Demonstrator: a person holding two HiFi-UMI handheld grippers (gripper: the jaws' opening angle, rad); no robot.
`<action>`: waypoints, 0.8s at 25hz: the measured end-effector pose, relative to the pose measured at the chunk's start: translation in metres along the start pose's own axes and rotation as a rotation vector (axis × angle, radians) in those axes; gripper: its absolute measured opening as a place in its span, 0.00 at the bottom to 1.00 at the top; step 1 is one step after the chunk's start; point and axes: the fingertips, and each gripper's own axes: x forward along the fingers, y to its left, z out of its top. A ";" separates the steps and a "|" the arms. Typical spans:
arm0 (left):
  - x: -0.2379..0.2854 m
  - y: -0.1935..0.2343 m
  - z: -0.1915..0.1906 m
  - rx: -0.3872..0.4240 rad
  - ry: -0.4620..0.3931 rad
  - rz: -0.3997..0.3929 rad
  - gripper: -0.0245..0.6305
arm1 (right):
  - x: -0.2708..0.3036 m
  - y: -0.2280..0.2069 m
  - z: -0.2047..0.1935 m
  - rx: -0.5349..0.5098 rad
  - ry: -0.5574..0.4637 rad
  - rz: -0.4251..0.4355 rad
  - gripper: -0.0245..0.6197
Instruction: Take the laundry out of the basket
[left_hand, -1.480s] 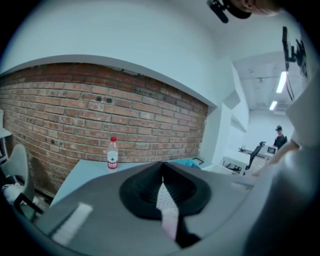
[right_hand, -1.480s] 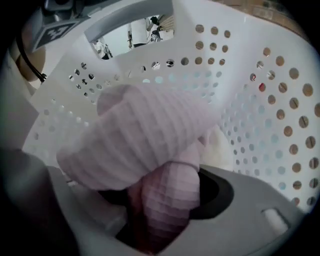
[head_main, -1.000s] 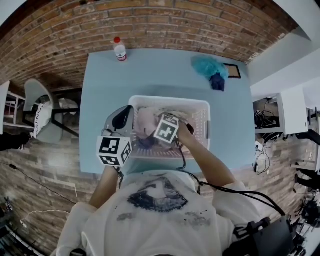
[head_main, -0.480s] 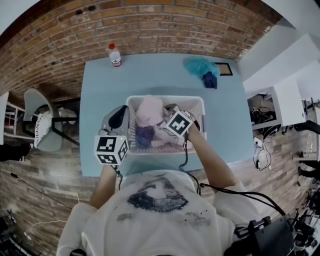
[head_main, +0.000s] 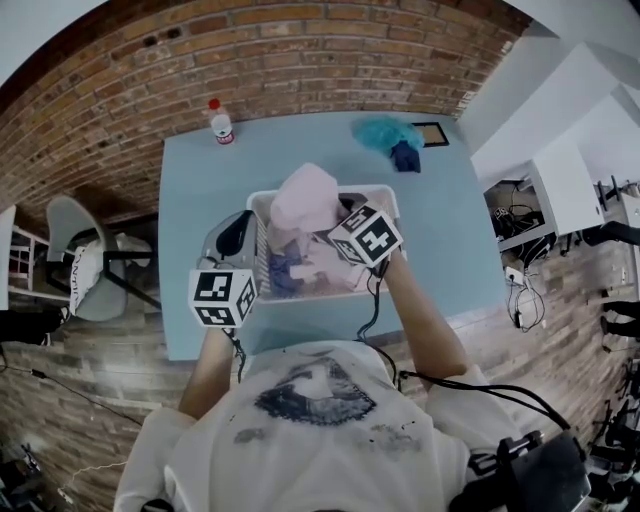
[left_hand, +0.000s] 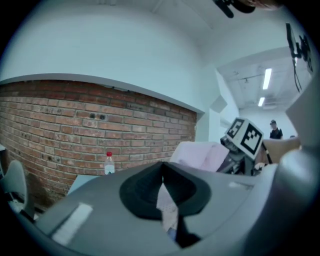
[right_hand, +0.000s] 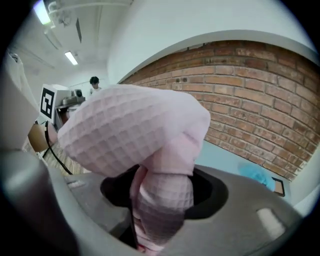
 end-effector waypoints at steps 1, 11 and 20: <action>-0.001 -0.001 0.001 0.002 -0.005 -0.003 0.02 | -0.005 0.000 0.005 0.015 -0.025 -0.007 0.41; 0.001 -0.015 0.030 0.052 -0.058 -0.019 0.03 | -0.059 -0.004 0.058 0.071 -0.237 -0.081 0.41; 0.020 -0.048 0.048 0.072 -0.074 -0.027 0.03 | -0.119 -0.029 0.061 0.106 -0.353 -0.143 0.41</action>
